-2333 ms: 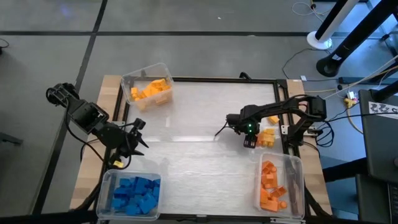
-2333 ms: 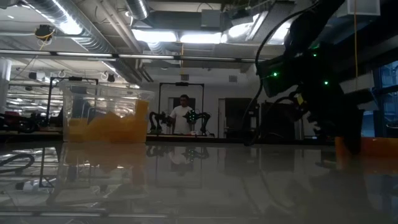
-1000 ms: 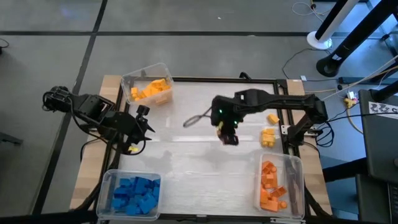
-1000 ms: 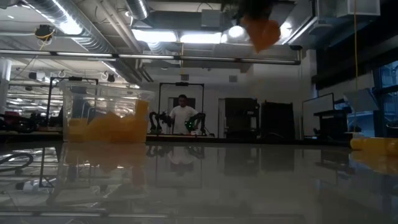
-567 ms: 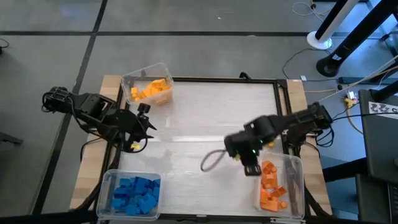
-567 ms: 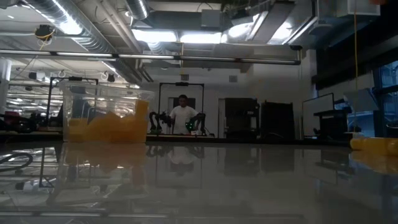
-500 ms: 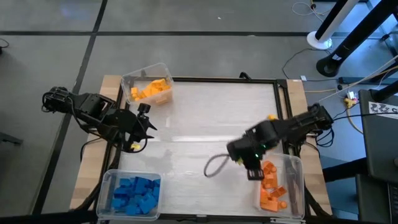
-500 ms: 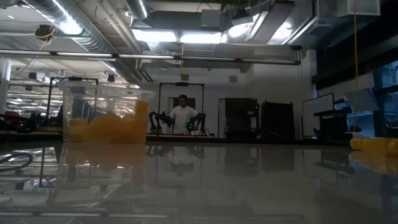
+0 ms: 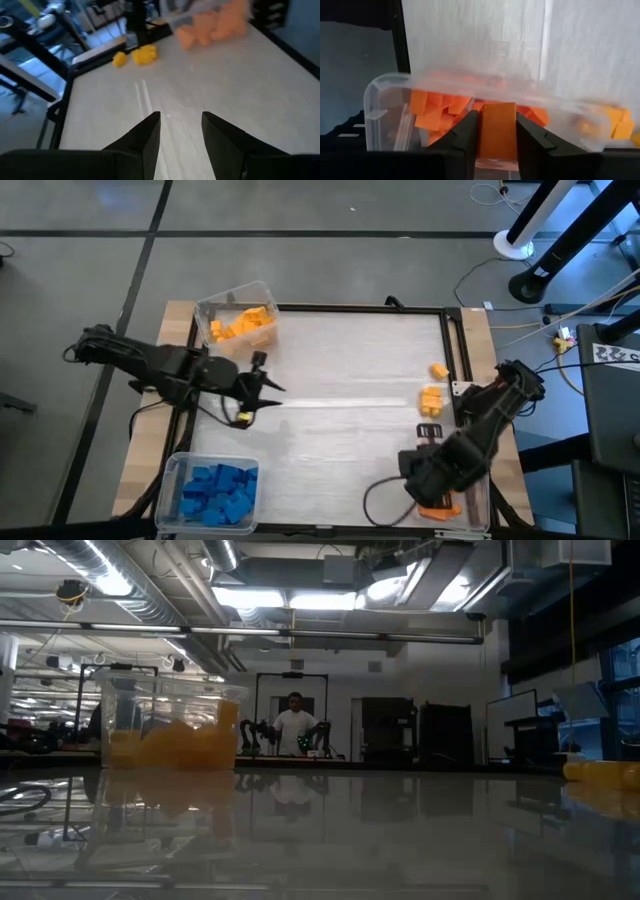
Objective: Sort blocks
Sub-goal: Put the orange game piece into the bottom right transparent bin
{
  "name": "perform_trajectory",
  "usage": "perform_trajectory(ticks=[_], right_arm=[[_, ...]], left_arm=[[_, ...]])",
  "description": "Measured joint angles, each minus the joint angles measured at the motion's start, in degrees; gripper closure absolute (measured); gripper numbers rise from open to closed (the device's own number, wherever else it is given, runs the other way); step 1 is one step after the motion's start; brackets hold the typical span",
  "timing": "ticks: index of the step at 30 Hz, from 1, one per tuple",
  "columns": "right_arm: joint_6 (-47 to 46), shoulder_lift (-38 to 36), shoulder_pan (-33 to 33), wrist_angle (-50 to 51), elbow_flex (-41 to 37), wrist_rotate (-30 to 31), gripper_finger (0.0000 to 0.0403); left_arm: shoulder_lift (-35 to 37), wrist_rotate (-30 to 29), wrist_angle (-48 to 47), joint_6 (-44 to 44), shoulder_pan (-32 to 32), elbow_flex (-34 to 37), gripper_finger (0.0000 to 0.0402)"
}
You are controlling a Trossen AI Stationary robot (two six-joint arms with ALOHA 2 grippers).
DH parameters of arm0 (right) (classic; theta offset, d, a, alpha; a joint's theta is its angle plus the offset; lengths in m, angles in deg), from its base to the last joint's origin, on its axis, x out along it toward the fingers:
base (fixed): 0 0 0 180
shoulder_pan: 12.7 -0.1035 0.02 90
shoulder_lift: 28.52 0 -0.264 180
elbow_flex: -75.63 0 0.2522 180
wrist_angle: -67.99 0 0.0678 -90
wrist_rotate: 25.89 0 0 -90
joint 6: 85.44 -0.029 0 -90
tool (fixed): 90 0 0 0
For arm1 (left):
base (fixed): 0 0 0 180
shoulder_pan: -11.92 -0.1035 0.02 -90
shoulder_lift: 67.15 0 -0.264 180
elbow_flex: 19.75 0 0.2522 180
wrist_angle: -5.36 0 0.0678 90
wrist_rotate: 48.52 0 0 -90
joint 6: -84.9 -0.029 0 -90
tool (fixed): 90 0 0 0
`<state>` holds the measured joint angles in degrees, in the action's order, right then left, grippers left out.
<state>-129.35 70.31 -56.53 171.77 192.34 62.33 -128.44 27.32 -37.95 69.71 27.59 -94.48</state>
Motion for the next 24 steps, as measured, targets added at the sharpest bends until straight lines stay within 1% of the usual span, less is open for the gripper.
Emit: perform_trajectory(ticks=[4, 8, 12, 16, 18, 20, 24], right_arm=[[-2.4, 1.2, -3.5, 0.0, 0.0, 0.6, 0.0299], [-3.1, 2.6, -5.9, 0.0, 0.0, 4.1, 0.0299], [-5.9, 4.3, -6.5, 0.0, 0.0, 5.8, 0.0299], [-7.0, 5.7, -6.4, 0.0, 0.0, 5.0, 0.0299], [-7.7, 6.3, -6.4, -0.1, 0.0, 3.6, 0.0296], [-9.1, 6.7, -6.4, 0.0, 0.0, 1.6, 0.0285], [-10.3, 6.9, -6.4, 0.0, 0.0, -1.3, 0.0244]], left_arm=[[-2.3, -0.1, 12.6, 1.1, -3.0, 6.1, 0.0268], [-5.1, 0.0, 18.8, 1.2, -4.6, 9.6, 0.0268], [-7.3, 0.0, 19.7, 0.8, -5.0, 10.8, 0.0268], [-8.8, 0.0, 19.5, 0.7, -5.0, 10.8, 0.0268], [-9.0, 0.0, 19.6, 0.1, -4.9, 10.8, 0.0268], [-9.1, 0.0, 19.5, 0.1, -4.9, 10.8, 0.0268], [-9.1, 0.0, 19.6, 0.1, -4.9, 10.8, 0.0268]])
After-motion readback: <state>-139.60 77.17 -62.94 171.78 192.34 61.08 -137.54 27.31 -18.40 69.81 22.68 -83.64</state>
